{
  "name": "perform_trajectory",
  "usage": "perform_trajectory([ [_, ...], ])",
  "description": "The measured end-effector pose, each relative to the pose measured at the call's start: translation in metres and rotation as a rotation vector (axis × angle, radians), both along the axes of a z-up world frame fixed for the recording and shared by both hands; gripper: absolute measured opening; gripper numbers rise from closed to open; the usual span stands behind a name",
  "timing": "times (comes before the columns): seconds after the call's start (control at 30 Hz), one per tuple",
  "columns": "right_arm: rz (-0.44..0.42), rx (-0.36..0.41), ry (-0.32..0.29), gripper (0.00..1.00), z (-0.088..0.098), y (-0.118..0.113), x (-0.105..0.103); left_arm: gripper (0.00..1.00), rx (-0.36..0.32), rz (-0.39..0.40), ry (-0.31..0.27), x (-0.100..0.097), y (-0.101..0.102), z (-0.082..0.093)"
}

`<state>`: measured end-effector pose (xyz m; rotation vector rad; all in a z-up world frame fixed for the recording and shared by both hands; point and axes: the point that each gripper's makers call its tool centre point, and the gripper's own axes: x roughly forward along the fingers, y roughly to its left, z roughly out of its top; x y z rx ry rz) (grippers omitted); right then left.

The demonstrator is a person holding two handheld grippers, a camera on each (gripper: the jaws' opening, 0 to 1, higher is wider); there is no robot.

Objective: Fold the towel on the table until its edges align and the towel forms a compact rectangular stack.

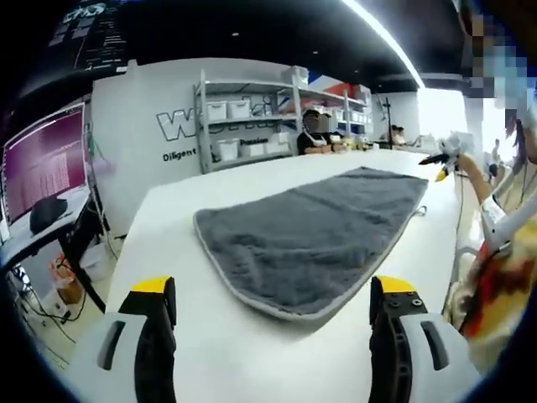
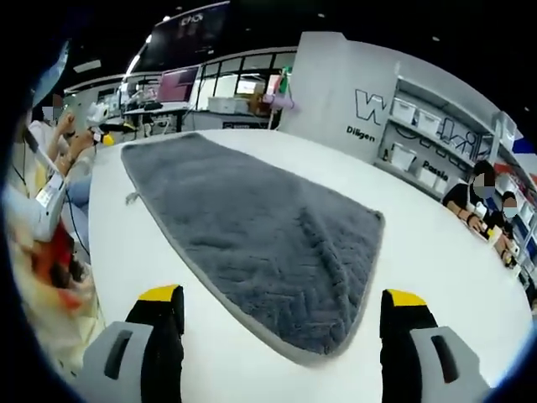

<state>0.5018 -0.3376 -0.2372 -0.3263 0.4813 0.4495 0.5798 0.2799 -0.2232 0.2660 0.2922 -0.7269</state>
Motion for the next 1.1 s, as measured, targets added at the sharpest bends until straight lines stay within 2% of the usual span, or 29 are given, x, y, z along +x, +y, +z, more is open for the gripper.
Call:
perform_trajectory([
  [0.17, 0.006, 0.013, 0.001, 0.99, 0.000, -0.003, 0.000, 0.85, 0.101, -0.115, -0.014, -0.014, -0.018, -0.006],
  [0.27, 0.003, 0.011, 0.004, 0.99, -0.002, -0.005, 0.001, 0.71, 0.135, -0.143, -0.036, -0.017, -0.018, -0.002],
  [0.33, 0.005, 0.013, 0.003, 0.99, -0.002, -0.005, 0.000, 0.62, 0.166, -0.139, -0.075, -0.015, -0.012, 0.004],
  [0.37, 0.006, 0.014, 0.003, 0.99, -0.002, -0.005, 0.000, 0.60, 0.170, -0.135, -0.076, -0.015, -0.010, 0.005],
  [0.47, 0.009, 0.017, -0.001, 0.99, -0.003, -0.001, -0.002, 0.59, 0.263, -0.116, -0.073, -0.012, 0.005, -0.002],
  [0.53, 0.008, 0.018, -0.003, 0.99, -0.003, -0.001, -0.002, 0.55, 0.296, -0.112, -0.068, -0.012, 0.009, -0.008],
  [0.67, 0.005, 0.020, -0.005, 0.99, -0.003, -0.002, -0.003, 0.35, 0.337, -0.123, -0.083, -0.009, 0.015, -0.016],
  [0.7, 0.004, 0.020, -0.005, 0.99, -0.002, -0.002, -0.004, 0.32, 0.350, -0.126, -0.089, -0.008, 0.017, -0.019],
  [0.77, 0.004, 0.019, -0.004, 0.99, -0.002, -0.002, -0.004, 0.34, 0.350, -0.121, -0.096, -0.006, 0.017, -0.020],
  [0.97, 0.007, 0.022, -0.009, 0.98, -0.001, 0.001, -0.006, 0.34, 0.480, -0.110, -0.183, 0.006, 0.018, -0.021],
  [1.1, 0.003, 0.024, -0.006, 0.98, -0.003, 0.000, -0.008, 0.34, 0.500, -0.150, -0.202, 0.004, 0.006, -0.023],
])
